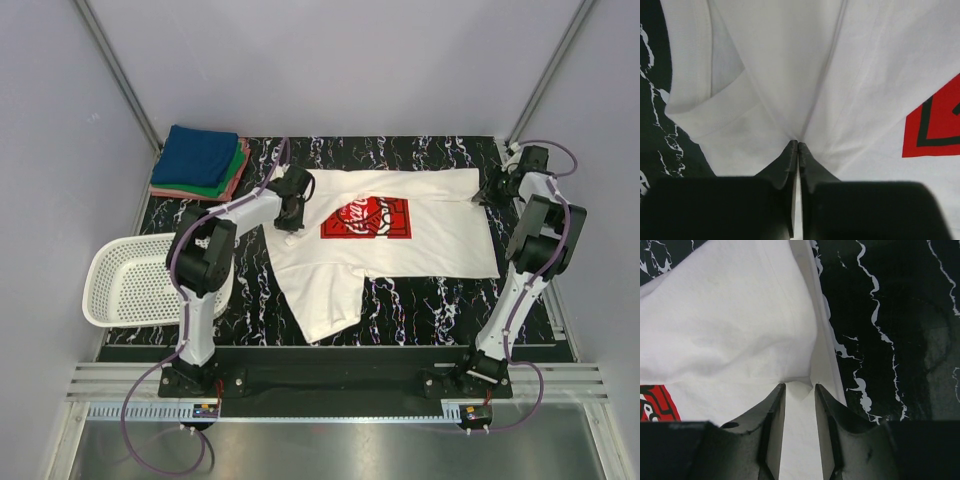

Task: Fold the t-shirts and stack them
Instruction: Fold the tshirt

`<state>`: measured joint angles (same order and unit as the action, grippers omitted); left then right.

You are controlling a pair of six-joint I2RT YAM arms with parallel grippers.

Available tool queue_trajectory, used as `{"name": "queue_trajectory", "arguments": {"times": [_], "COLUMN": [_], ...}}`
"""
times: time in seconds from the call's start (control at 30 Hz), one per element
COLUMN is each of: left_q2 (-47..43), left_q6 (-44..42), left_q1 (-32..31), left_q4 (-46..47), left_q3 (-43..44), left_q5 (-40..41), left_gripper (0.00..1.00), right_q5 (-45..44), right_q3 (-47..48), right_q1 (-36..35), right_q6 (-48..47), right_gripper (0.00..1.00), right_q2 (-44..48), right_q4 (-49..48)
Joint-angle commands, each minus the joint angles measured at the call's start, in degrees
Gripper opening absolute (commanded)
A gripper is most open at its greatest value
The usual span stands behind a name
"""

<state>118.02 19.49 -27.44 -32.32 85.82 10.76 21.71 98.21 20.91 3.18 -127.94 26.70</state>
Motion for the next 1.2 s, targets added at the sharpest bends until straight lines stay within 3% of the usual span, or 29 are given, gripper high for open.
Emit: {"name": "queue_trajectory", "arguments": {"times": [0.0,0.13,0.27,0.33,0.37,0.47,0.6,0.73,0.8,1.17], "left_q2": [1.3,0.3,-2.7,-2.7,-2.6,-2.4,-2.4,-2.7,-2.9,-3.9], "left_q6": [-1.0,0.1,0.9,1.3,1.4,1.9,2.6,3.0,3.0,3.1], "left_q1": [0.1,0.2,0.2,0.2,0.2,0.3,0.3,0.3,0.3,0.3], "left_q4": [-1.2,-4.2,-4.2,-4.9,-5.1,-5.2,-4.7,-4.2,-4.1,-3.3], "left_q3": [4.4,7.4,7.9,8.7,9.1,9.3,9.2,8.9,8.7,7.7], "left_q5": [3.4,5.2,3.9,3.0,2.9,2.9,2.2,1.5,1.6,1.5], "left_gripper": [0.0,0.0,0.0,0.0,0.0,0.0,0.0,0.0,0.0,0.0], "right_q5": [-0.8,-4.4,-4.9,-5.5,-5.6,-1.8,-10.4,-16.9,-17.1,-17.9], "right_q3": [1.1,1.7,2.8,9.3,11.1,10.2,11.3,21.2,23.9,22.5], "right_q1": [0.5,0.5,0.5,0.6,0.6,0.5,-0.7,-0.6,-0.8,-2.4], "right_q6": [-2.4,-2.3,3.2,13.7,18.2,32.8,45.0,50.3,52.5,58.0], "right_gripper": [0.36,0.27,0.26,0.26,0.31,0.35,0.4,0.41,0.41,0.41], "right_q2": [1.3,1.0,1.7,0.9,0.2,2.5,3.6,-1.5,-4.0,-6.6], "right_q4": [-1.8,-3.0,-1.6,7.1,9.8,10.5,15.2,31.7,34.5,32.6]}}
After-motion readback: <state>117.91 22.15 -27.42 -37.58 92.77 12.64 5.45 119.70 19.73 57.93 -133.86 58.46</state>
